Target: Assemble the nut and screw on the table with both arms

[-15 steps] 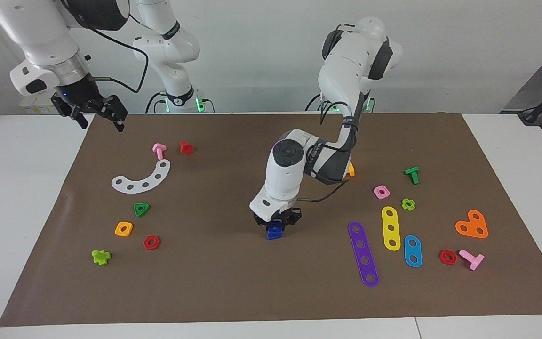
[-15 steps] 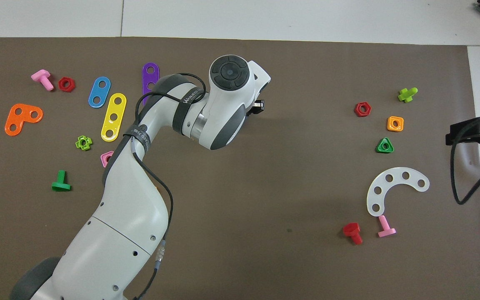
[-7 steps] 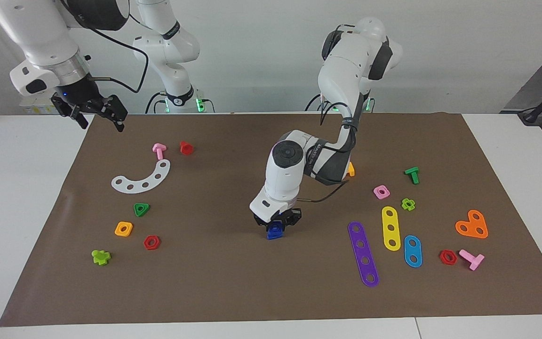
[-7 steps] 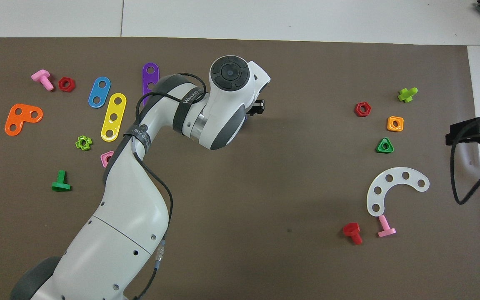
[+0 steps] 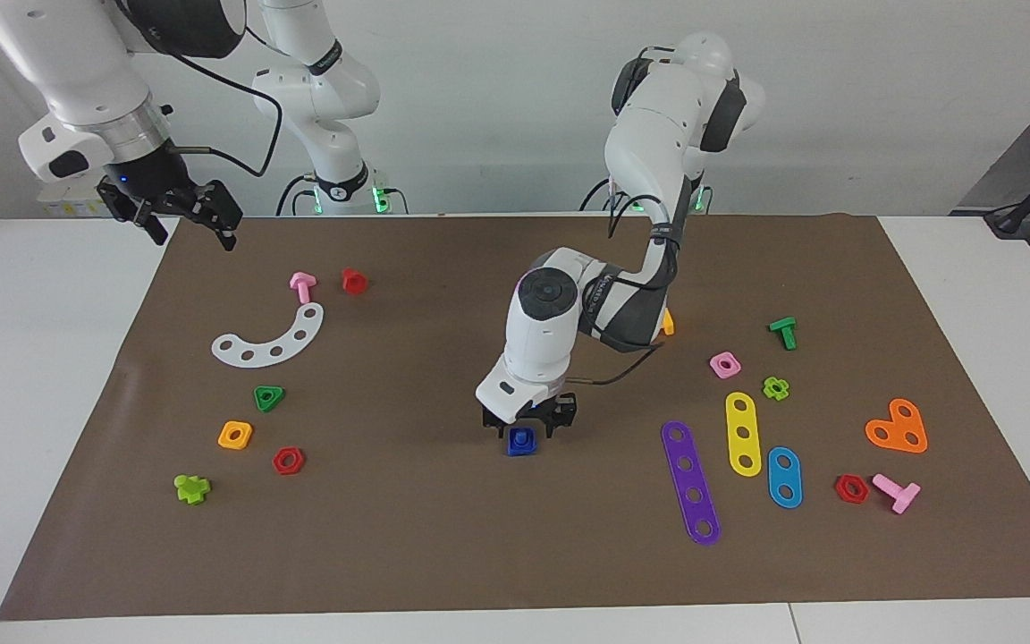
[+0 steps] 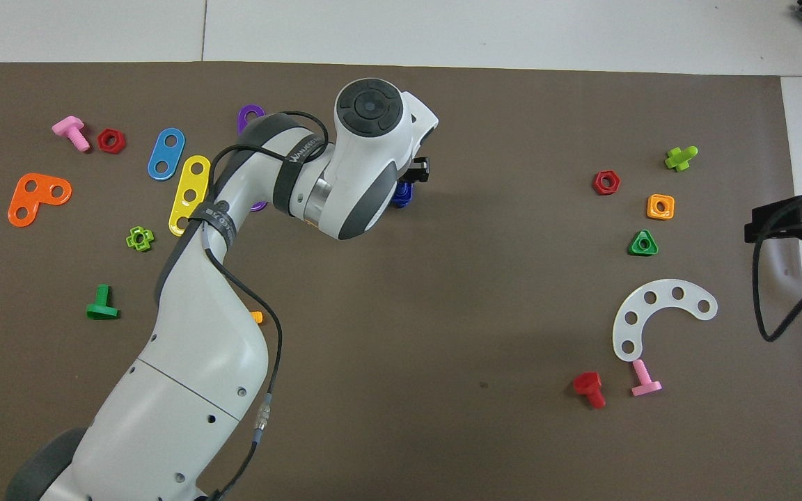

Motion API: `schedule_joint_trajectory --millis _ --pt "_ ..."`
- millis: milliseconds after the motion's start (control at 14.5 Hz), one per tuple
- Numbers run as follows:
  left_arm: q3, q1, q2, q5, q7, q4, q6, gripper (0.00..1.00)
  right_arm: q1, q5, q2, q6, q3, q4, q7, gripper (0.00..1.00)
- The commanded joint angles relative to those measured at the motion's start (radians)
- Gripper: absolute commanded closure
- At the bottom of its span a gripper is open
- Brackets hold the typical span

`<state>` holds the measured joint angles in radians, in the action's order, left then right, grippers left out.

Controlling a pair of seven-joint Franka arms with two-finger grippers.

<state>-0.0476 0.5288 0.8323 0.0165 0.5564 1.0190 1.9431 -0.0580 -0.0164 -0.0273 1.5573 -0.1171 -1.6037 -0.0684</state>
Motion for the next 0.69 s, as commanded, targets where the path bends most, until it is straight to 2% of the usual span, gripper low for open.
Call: schedule_joint_trajectory --millis 0,206,275,413,619 --pt "-0.006 -0.091 -0.099 -0.058 -0.01 -0.005 -0.119 0.17 0.004 0.003 -0.017 0.004 0.002 -0.019 -0.007 0.0" --pt "-0.014 -0.179 -0.192 -0.063 -0.094 0.019 -0.228 0.19 0.003 0.003 -0.017 0.003 0.002 -0.018 -0.008 0.0" --pt "-0.012 -0.216 -0.235 -0.067 -0.128 0.056 -0.249 0.2 0.003 0.003 -0.017 0.003 0.002 -0.018 -0.008 0.0" --pt "-0.008 -0.304 -0.342 -0.073 -0.255 0.146 -0.256 0.21 0.003 0.003 -0.017 0.0 0.002 -0.018 -0.011 0.0" --pt "-0.002 -0.424 -0.487 -0.073 -0.442 0.338 -0.26 0.2 0.003 0.003 -0.017 0.0 0.002 -0.015 -0.011 0.0"
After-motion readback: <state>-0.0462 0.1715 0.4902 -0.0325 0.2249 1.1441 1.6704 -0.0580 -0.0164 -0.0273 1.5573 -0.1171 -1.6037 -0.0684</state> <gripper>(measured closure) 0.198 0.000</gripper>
